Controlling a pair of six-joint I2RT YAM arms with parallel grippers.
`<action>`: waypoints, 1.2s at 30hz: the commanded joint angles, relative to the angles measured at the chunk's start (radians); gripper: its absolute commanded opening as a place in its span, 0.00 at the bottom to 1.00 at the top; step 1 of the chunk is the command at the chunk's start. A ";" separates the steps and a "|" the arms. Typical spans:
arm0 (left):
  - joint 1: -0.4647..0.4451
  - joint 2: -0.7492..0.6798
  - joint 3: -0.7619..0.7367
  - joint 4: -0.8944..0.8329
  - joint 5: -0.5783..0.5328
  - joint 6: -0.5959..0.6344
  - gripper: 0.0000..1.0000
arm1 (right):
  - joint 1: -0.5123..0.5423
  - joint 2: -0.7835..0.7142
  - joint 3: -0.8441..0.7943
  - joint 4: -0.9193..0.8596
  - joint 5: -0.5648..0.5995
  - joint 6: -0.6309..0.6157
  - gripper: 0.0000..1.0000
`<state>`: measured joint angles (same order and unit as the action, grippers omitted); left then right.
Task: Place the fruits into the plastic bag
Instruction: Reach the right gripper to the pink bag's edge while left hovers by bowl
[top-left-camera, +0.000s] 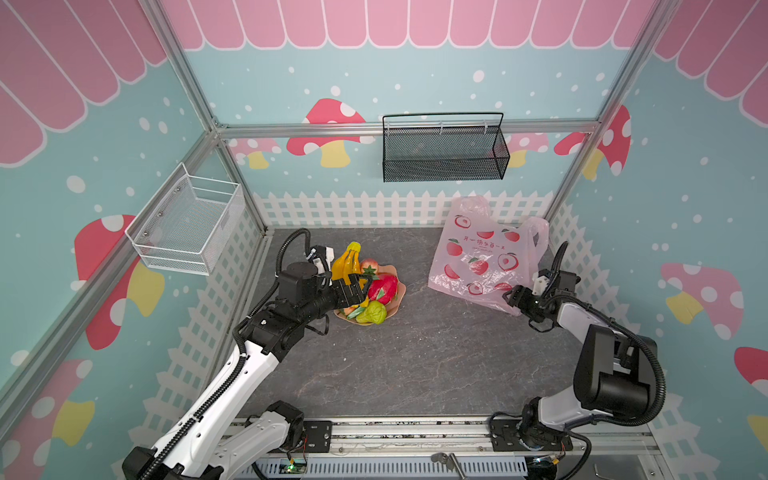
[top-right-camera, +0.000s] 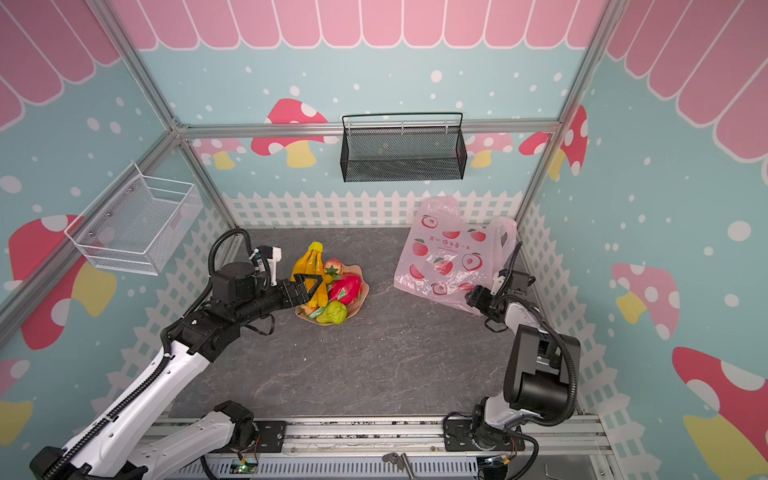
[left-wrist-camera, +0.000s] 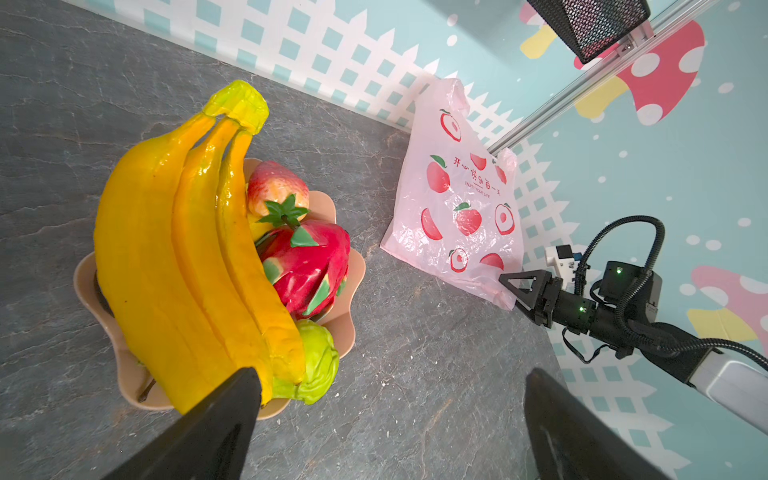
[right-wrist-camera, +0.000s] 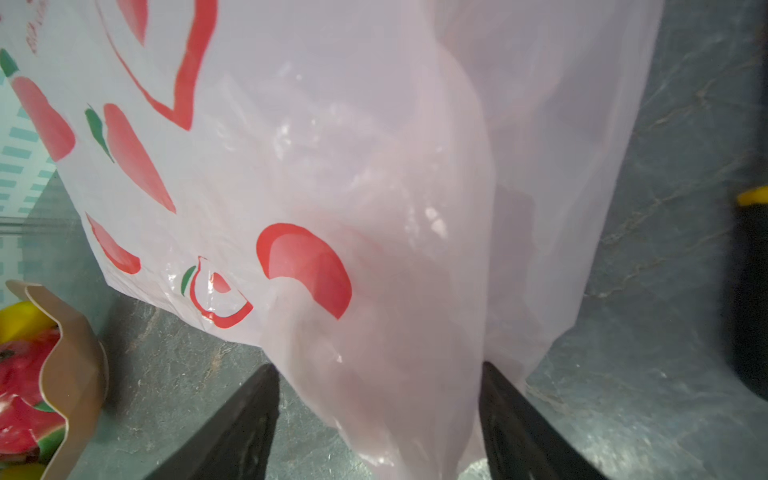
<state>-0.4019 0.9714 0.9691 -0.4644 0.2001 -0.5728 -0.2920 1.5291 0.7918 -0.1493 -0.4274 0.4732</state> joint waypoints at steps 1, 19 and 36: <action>-0.002 -0.012 0.013 -0.026 0.010 -0.015 0.99 | 0.001 0.010 -0.016 0.048 -0.019 0.035 0.67; -0.003 0.026 0.030 -0.032 -0.028 -0.015 0.99 | 0.305 -0.283 -0.267 0.197 0.005 0.509 0.04; -0.102 0.169 0.119 -0.005 -0.060 -0.015 0.98 | 0.788 -0.390 -0.083 0.071 0.103 0.897 0.64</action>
<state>-0.4900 1.1301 1.0534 -0.4744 0.1677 -0.5732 0.4644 1.1576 0.6212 0.0246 -0.3317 1.3666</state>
